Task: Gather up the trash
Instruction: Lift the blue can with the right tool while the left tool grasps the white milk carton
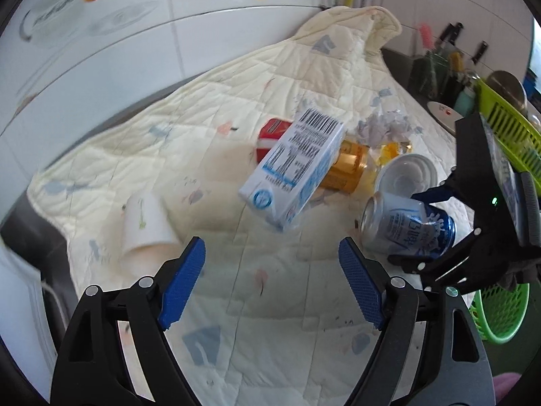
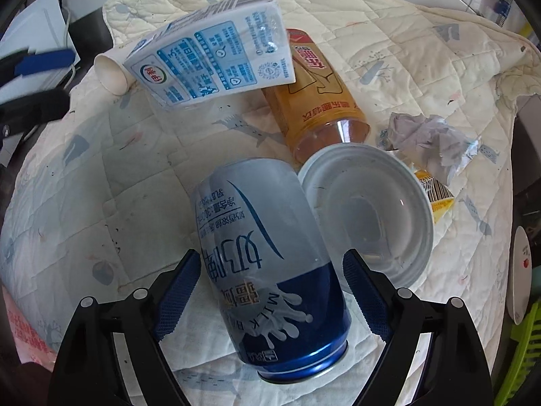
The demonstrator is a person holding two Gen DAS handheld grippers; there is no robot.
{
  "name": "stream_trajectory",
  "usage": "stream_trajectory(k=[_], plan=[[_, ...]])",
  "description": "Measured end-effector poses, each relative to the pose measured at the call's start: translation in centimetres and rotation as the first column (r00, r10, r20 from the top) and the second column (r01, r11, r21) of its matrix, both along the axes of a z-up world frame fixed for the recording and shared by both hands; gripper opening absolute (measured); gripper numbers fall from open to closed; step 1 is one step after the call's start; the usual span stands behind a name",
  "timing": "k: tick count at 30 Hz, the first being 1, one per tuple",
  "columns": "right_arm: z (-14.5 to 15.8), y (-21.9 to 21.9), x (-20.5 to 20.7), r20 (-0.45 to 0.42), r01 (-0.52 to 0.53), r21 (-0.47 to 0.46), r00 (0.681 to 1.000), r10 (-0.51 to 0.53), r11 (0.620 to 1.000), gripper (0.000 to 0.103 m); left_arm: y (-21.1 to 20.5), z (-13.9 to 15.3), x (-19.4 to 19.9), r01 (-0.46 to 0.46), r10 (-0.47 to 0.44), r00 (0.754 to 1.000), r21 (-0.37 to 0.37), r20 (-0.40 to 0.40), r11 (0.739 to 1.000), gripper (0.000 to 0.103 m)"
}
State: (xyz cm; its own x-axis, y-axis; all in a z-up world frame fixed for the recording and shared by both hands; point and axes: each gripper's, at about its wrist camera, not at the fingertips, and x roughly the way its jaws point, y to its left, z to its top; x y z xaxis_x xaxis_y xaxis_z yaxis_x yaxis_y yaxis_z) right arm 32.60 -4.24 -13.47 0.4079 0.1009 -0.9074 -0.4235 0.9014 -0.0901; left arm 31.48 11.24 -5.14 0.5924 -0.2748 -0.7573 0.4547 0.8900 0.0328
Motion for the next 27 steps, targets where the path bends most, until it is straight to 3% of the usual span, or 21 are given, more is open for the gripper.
stream_trajectory(k=[3, 10, 20, 24, 27], plan=[[-0.3, 0.3, 0.0, 0.000, -0.006, -0.023, 1.000, 0.006, 1.000, 0.073, -1.0, 0.4, 1.2, 0.048, -0.049, 0.999, 0.022, 0.016, 0.999, 0.082], [0.6, -0.4, -1.0, 0.009, 0.025, 0.009, 1.000, -0.025, 1.000, 0.072, -3.8, 0.5, 3.8, 0.143, -0.146, 0.989, 0.070, 0.038, 0.987, 0.082], [3.2, -2.1, -4.0, 0.030, 0.077, 0.096, 0.996, -0.080, 0.992, 0.072, -5.9, -1.4, 7.1, 0.171, -0.170, 0.985, 0.083, -0.019, 0.982, 0.081], [3.9, -3.0, -5.3, 0.029, 0.095, 0.128, 0.995, -0.099, 0.987, 0.072, -6.2, -2.0, 8.0, 0.174, -0.170, 0.984, 0.077, -0.055, 0.982, 0.058], [4.5, -3.6, -6.6, 0.036, 0.109, 0.146, 0.993, -0.115, 0.983, 0.072, -6.3, -1.9, 8.0, 0.178, -0.175, 0.983, 0.060, -0.050, 0.982, 0.049]])
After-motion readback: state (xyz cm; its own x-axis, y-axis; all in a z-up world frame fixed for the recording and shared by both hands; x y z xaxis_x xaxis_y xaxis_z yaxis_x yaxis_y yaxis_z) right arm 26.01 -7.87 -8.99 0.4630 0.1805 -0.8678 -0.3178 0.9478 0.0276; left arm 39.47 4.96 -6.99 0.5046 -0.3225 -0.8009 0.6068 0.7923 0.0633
